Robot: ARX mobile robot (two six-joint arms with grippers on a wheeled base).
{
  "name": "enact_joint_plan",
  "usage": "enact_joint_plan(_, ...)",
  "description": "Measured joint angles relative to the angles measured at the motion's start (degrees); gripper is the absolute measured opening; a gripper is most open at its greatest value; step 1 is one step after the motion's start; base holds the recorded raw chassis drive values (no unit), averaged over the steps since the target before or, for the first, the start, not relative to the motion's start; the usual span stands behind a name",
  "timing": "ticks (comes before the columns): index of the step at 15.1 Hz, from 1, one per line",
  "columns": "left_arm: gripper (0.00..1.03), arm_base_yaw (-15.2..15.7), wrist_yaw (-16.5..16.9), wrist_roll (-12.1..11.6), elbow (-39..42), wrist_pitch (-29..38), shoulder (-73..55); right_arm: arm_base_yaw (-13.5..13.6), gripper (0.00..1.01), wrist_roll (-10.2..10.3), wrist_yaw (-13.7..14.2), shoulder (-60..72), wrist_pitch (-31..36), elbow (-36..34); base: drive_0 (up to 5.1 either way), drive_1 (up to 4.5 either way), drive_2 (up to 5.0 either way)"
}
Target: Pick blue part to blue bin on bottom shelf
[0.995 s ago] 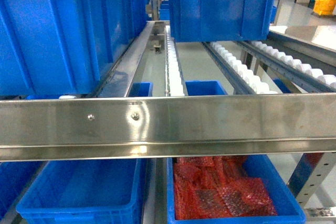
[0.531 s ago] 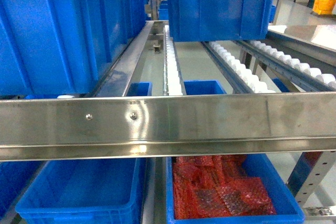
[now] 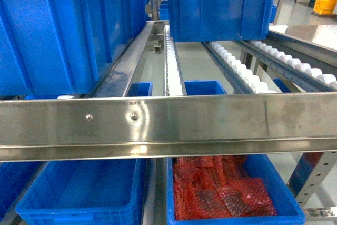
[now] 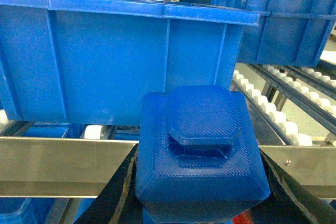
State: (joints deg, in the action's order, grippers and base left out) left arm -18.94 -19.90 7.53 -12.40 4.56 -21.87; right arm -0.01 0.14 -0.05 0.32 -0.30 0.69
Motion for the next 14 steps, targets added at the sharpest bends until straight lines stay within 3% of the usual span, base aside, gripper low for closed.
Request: enact_joint_plan(14,0.44,0.0,0.0,0.0,0.0,-0.1,-0.1,0.0,0.98,0.0,0.0,0.0,0.0,0.0,0.0,0.00,0.0)
